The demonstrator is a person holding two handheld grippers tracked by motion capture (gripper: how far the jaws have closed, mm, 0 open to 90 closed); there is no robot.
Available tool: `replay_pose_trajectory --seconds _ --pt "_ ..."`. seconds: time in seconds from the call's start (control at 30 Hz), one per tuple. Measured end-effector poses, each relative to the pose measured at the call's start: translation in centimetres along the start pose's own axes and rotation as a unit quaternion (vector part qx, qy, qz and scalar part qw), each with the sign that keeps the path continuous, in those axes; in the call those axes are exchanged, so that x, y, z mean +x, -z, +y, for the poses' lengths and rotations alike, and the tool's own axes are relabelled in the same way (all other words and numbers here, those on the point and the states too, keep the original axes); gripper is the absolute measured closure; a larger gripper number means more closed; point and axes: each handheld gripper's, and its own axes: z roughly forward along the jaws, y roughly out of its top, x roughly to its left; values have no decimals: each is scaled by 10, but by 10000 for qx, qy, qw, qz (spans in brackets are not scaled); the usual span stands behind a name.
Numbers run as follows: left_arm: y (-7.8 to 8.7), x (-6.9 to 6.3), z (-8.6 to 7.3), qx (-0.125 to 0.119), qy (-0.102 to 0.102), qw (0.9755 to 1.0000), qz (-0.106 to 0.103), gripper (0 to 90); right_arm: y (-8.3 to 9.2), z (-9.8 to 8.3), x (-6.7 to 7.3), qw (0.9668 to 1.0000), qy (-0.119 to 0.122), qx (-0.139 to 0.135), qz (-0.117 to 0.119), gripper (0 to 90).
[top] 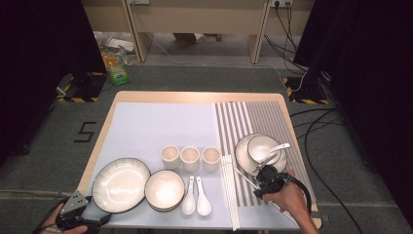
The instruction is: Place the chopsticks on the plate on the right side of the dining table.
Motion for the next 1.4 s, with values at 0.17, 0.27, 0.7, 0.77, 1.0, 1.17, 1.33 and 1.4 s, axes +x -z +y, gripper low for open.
replay_pose_trajectory --seconds 0.17,0.27,0.7,0.77,1.0,1.17,1.33,1.4 --pt "0 0 0 1 10 10000 -6 0 -5 3 0 9997 102 220 -62 733" --pt "0 0 0 -3 12 10000 2 0 -7 4 0 9996 84 261 -89 757" --pt "0 0 0 -13 -1 10000 10 0 -8 7 1 9989 252 358 -147 847" --pt "0 0 0 -22 15 10000 8 0 -8 6 -3 9993 212 310 -44 847" --pt "0 0 0 -13 -6 10000 10 0 -3 1 -8 9988 240 407 -109 848" --pt "0 0 0 -30 -4 10000 20 0 -5 3 -8 9974 326 625 -114 847" --pt "0 0 -1 -8 -9 10000 18 0 -6 8 -8 9961 363 786 -139 847" --pt "0 0 -1 -17 11 10000 8 0 -7 9 -7 9957 367 834 -167 847"
